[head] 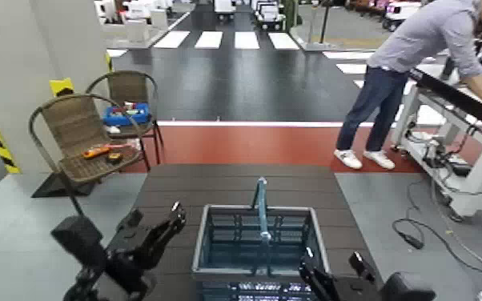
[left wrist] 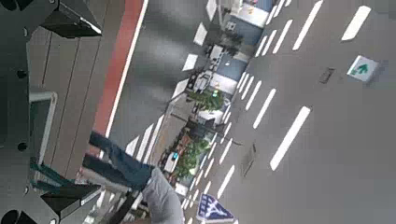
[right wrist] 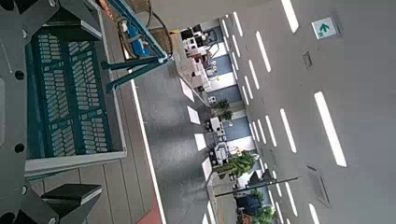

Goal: Place the crate on the table.

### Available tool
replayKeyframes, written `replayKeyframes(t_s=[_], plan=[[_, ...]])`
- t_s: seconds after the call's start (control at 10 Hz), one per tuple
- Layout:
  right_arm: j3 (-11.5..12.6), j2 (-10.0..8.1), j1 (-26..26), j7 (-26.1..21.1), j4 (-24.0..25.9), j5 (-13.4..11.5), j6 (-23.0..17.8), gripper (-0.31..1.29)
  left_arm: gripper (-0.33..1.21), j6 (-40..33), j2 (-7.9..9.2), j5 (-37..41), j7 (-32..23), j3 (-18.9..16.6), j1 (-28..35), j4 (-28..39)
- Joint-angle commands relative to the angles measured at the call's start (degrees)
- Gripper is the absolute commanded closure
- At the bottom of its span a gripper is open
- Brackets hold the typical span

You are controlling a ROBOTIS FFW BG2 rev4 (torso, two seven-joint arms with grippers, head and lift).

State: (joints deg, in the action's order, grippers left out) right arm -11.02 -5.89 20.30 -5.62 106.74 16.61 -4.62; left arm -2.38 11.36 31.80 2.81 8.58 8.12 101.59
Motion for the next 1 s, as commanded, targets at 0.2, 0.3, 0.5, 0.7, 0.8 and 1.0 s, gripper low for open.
replayKeyframes(t_s=[0.2, 0.3, 0.5, 0.7, 0.8, 1.0], plan=[[0.21, 0.0, 0.27, 0.0, 0.04, 0.0, -0.56, 0.15, 0.12, -3.07, -2.04, -13.52, -1.76, -4.88, 9.55, 4.4], [0.29, -0.09, 0.36, 0.0, 0.04, 0.0, -0.74, 0.15, 0.12, -3.07, -2.48, -15.37, -1.85, -5.85, 11.48, 5.19], [0.38, -0.09, 0.53, 0.0, 0.13, -0.08, -0.83, 0.15, 0.12, -3.07, -3.18, -18.79, -1.76, -6.99, 14.91, 6.78], [0.47, -0.09, 0.62, 0.0, 0.22, -0.08, -0.83, 0.15, 0.12, -4.12, -3.36, -21.52, -1.76, -6.91, 15.88, 6.78], [0.38, -0.09, 0.62, 0.0, 0.22, -0.08, -0.74, 0.15, 0.12, -4.39, -3.27, -21.96, -1.58, -6.82, 15.88, 6.51], [0.47, -0.09, 0.62, 0.0, 0.22, -0.08, -0.74, 0.15, 0.11, -4.92, -3.36, -22.22, -1.58, -6.73, 15.88, 6.42]])
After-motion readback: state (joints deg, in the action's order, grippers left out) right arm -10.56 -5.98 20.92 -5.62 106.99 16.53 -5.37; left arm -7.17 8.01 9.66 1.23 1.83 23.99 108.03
